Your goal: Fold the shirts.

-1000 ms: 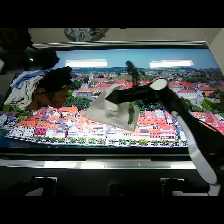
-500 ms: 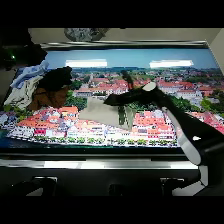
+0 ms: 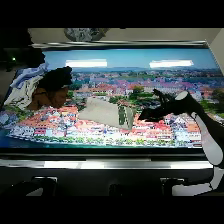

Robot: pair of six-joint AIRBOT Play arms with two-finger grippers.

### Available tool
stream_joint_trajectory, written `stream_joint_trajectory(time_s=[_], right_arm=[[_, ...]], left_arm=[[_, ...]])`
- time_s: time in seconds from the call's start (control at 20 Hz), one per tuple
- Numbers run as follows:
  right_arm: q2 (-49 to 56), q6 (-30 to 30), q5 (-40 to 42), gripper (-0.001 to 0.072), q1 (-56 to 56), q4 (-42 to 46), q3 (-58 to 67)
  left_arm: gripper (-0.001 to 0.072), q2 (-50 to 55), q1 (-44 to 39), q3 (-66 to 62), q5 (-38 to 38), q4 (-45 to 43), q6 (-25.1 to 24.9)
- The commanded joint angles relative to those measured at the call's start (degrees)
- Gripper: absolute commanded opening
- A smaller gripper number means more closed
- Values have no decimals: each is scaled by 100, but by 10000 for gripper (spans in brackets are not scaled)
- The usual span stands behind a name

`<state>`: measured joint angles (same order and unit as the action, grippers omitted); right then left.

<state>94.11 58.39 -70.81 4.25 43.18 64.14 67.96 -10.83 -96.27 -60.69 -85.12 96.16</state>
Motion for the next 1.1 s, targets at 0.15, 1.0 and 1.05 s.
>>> stream_joint_trajectory(time_s=[0.15,1.0,1.05], right_arm=[[238,-555,1449,590,-656,-2144,-737],[-577,-424,-1257,43,4546,-72,1661],[-590,-323,-1547,43,4953,238,1657]], left_arm=[[30,28,2,0,-48,4,-7],[30,195,2,0,-243,2,-7],[30,195,2,0,-240,2,-7]])
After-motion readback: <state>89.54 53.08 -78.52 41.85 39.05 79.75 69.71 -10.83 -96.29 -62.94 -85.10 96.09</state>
